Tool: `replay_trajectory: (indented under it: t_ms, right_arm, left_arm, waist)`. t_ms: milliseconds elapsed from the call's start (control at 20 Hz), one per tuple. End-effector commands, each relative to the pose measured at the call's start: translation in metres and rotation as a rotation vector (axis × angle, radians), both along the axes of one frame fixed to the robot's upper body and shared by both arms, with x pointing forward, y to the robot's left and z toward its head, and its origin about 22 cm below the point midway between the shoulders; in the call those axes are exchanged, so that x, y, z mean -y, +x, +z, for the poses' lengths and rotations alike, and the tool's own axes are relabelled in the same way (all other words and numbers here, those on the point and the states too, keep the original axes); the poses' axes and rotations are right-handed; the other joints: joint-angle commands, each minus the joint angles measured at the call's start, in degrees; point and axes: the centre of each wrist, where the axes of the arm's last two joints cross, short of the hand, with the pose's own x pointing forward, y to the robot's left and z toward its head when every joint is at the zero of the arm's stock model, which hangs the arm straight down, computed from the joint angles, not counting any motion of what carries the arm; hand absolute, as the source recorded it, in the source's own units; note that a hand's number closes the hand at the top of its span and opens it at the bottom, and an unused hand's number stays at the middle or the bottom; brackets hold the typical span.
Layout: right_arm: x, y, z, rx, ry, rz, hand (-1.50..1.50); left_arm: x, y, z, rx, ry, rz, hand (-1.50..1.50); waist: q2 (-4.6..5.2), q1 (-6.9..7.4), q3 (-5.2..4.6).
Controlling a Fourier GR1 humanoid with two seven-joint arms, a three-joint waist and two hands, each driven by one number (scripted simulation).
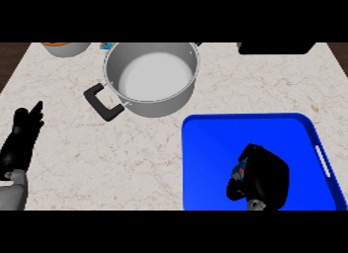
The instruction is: Pick the can from the tray and place it in the pot
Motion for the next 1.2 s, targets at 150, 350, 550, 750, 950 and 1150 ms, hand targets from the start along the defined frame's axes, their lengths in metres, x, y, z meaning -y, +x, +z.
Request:
replay_trajectory:
  t_ms: [150,350,550,750,950,1150]
  right_arm:
    - [-0.020,-0.028,0.048,0.233,-0.061,-0.132,1.50]
    - [-0.048,-0.032,0.083,0.491,-0.133,-0.039,1.50]
    - [-0.058,-0.040,0.130,0.762,-0.039,0.050,1.50]
    - [-0.079,-0.031,0.166,0.832,-0.120,0.066,1.50]
    - [-0.105,-0.010,0.178,0.816,-0.104,0.113,1.50]
    - [-0.101,0.023,0.210,0.742,-0.030,0.142,1.50]
  left_arm:
    - [-0.006,-0.005,0.003,-0.011,-0.020,0.019,0.00]
    - [0.005,-0.008,-0.010,-0.028,-0.010,-0.008,0.00]
    - [-0.008,-0.005,0.008,0.000,-0.020,-0.017,0.00]
    - [-0.013,-0.005,0.004,-0.005,0.004,-0.034,0.00]
    - [0.020,-0.001,-0.009,0.013,-0.008,-0.039,0.00]
    - [0.003,0.000,-0.002,0.012,0.000,-0.050,0.00]
  waist:
    - [-0.15,0.19,-0.01]
    - [-0.11,0.48,-0.05]
    - [-0.19,1.20,-0.06]
    - [0.01,1.31,-0.08]
    - [0.14,1.96,-0.09]
    - [0.29,2.44,-0.11]
